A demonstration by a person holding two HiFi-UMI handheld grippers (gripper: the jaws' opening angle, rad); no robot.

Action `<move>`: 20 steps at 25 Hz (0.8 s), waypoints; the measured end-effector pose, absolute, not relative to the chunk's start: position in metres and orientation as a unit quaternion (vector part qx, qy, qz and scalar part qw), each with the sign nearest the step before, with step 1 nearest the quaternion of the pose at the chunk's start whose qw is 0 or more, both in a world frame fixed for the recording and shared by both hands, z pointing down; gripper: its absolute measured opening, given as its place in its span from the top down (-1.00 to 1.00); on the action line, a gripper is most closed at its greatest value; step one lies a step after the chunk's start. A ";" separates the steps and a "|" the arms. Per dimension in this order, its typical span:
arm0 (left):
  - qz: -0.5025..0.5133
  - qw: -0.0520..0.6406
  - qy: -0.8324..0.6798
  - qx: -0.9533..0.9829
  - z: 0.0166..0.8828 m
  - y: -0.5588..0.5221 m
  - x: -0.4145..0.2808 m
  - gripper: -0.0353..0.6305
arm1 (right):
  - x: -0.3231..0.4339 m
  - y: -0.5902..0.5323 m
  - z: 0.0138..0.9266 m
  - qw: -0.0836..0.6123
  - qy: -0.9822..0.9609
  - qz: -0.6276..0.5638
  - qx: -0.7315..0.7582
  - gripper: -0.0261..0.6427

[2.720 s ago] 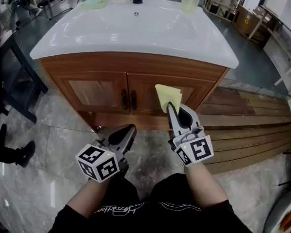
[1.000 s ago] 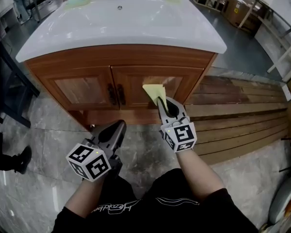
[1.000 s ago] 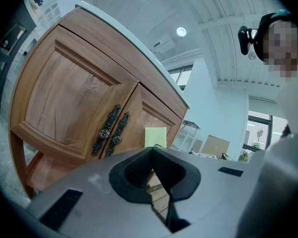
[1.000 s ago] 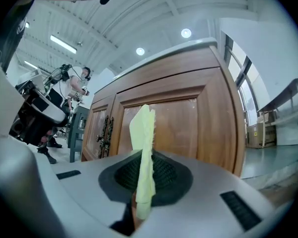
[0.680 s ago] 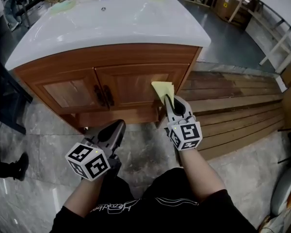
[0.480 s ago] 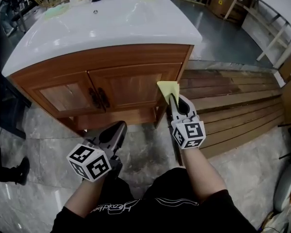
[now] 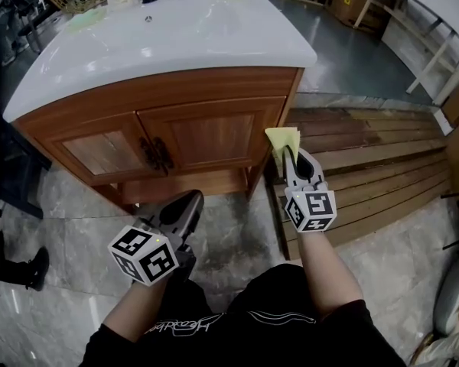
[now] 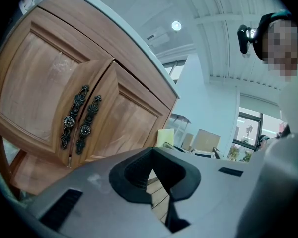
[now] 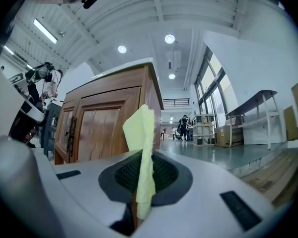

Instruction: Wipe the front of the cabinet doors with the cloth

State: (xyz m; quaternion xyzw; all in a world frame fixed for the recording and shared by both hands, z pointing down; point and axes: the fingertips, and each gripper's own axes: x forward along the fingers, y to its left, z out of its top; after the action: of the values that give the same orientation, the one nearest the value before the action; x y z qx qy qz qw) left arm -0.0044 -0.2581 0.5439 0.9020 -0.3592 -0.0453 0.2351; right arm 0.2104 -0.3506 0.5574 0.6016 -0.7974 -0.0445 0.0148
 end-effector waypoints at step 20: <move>-0.057 0.243 -0.408 0.878 0.558 -0.255 -0.064 0.88 | 0.047 -0.314 0.562 0.018 -0.917 -0.054 0.396 0.80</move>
State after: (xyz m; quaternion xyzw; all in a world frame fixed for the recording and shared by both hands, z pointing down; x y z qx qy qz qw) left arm -0.0642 -0.2553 0.5578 0.8783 -0.4079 -0.0570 0.2430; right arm 0.0466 -0.3138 0.5624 0.3959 -0.9165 -0.0541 0.0182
